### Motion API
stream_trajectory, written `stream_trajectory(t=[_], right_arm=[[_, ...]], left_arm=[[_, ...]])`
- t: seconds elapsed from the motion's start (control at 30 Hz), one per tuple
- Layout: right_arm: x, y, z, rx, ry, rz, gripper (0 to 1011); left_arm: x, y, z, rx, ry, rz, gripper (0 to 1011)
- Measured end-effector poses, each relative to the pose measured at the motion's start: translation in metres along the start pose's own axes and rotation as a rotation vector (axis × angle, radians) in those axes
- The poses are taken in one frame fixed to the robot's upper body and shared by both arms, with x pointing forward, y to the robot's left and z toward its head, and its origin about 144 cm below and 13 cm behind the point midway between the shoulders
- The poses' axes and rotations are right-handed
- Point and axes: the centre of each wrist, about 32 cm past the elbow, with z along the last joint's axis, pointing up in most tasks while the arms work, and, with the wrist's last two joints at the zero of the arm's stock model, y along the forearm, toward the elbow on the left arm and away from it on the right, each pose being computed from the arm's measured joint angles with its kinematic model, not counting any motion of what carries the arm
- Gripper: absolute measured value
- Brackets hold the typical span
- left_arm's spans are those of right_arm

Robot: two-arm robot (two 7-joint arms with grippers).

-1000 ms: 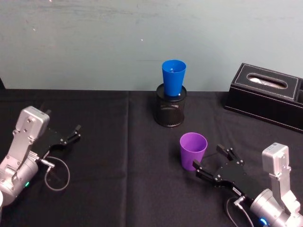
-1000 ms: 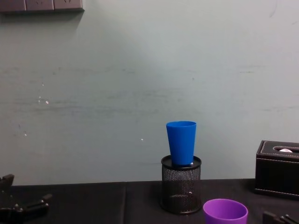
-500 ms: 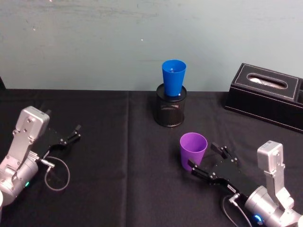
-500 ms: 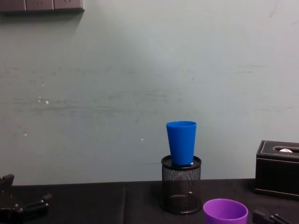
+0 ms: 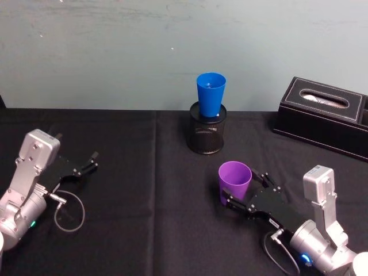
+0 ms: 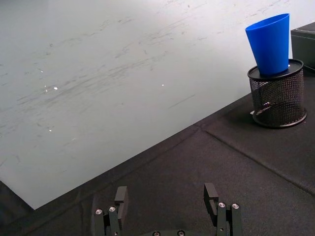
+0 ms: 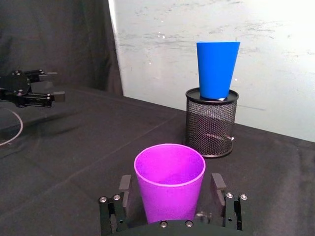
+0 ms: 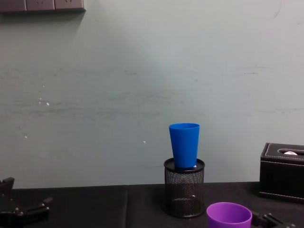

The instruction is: Pick up one cup with a gripper and tap it against the other cup.

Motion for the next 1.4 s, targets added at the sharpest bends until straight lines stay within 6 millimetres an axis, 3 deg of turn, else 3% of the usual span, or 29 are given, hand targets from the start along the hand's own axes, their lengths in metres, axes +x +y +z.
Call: stream_trajectory(t=[1.03,1.4], right_arm=[[0.002,0.027,0.002,0.008,0.018,0.015,1003],[0.002,0.026,0.001,0.007,0.018,0.015,1003]], left_arm=[[0.0,0.0,0.0,0.0,0.0,0.0,1011],[0.0,0.0,0.0,0.0,0.0,0.0,1011]])
